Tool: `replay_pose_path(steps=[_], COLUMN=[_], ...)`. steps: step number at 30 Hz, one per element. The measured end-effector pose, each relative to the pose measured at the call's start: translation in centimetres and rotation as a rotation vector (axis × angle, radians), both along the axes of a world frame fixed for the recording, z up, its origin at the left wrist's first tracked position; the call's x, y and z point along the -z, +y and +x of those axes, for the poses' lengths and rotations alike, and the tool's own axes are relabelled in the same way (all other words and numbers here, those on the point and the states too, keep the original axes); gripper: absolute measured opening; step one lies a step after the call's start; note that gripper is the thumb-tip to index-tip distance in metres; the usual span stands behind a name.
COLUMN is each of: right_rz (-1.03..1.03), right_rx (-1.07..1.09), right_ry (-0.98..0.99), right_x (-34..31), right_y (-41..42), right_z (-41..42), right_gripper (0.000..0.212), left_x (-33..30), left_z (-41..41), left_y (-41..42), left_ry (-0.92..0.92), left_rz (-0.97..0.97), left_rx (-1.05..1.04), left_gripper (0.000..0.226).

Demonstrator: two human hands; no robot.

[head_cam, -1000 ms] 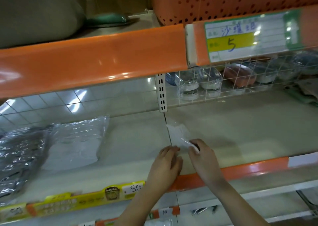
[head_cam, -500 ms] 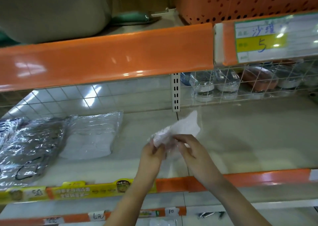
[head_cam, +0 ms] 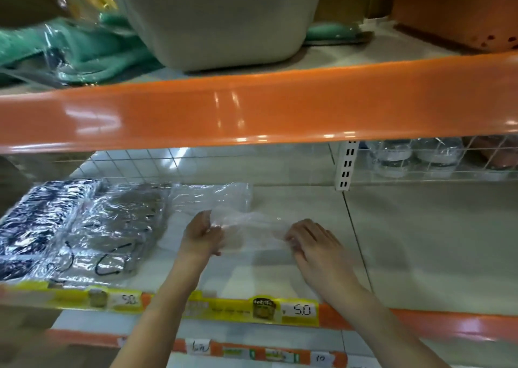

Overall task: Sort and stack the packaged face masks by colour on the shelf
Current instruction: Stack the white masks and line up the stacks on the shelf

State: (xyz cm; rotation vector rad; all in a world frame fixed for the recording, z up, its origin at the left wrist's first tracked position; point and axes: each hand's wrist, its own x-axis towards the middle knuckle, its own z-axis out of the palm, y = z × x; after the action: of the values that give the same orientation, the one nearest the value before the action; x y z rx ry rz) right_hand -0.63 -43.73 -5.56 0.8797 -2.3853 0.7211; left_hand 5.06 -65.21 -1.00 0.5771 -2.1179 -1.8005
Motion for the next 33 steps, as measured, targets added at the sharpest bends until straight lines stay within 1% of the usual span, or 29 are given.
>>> replay_pose_path(steps=[2, 4, 6, 8, 11, 16, 19, 20, 23, 24, 26, 28, 30, 33], right_rz=[-0.03, -0.043, -0.062, -0.06, -0.029, 0.036, 0.071, 0.079, 0.105, 0.118, 0.136, 0.145, 0.149, 0.132], right_rx=[-0.023, -0.027, -0.02, -0.031, -0.032, -0.045, -0.043, -0.043, -0.03, -0.019, 0.002, 0.026, 0.055, 0.102], right_ry=[0.011, 0.017, 0.014, 0.014, 0.023, -0.008, -0.028, -0.038, -0.077, -0.086, -0.091, -0.08, -0.064, -0.071], right_x=[-0.1, 0.1, 0.3, 0.5, 0.7, 2.4, 3.7, 3.9, 4.6, 4.8, 5.0, 4.9, 4.7, 4.4], right_y=[-2.0, -4.1, -6.0, -7.8, -9.8, -12.3, -12.9, -12.9, -13.3, -13.6, -14.0, -14.4, -14.9, -15.5], right_z=[-0.1, -0.5, -1.1, -1.4, -1.3, -0.6, 0.1, 0.3, 0.7, 0.9, 1.2, 1.5, 1.8, 1.8], right_gripper=[0.018, 0.019, 0.021, 0.021, 0.022, 0.022, 0.021, 0.019, 0.028, 0.026, 0.019, 0.023, 0.028, 0.026], left_x=[0.9, 1.7, 2.1, 2.3, 2.7, 3.1, 3.7, 3.7, 4.5, 4.9, 5.6, 6.3, 6.9, 7.0], left_z=[-0.5, -0.8, -1.1, -1.1, -1.2, -0.9, -0.5, -0.2, 0.7, 1.2, 2.0, 2.6, 2.9, 2.9], left_y=[-2.7, -4.9, -6.7, -8.2, -10.3, -12.5, -13.2, -13.1, -12.7, -12.2, -10.9, -9.8, -9.5, -9.3], left_ry=[0.063, 0.085, 0.071, 0.074, 0.061, -0.04, -0.047, -0.023, 0.142, 0.187, 0.211, 0.168, 0.107, 0.035], left_rz=[-0.068, -0.25, -0.43, -0.52, -0.584, -0.598, -0.68, -0.741, -1.053, -1.125, -1.177, -1.185, -1.21, -1.257], left_rx=[-0.07, -0.139, -0.187, -0.187, -0.17, -0.145, -0.108, -0.1, -0.066, -0.027, 0.1, 0.217, 0.27, 0.281], left_gripper=[0.034, 0.03, 0.036, 0.039, 0.04, 0.044, 0.047, 0.048, 0.052, 0.051, 0.041, 0.029, 0.023, 0.033])
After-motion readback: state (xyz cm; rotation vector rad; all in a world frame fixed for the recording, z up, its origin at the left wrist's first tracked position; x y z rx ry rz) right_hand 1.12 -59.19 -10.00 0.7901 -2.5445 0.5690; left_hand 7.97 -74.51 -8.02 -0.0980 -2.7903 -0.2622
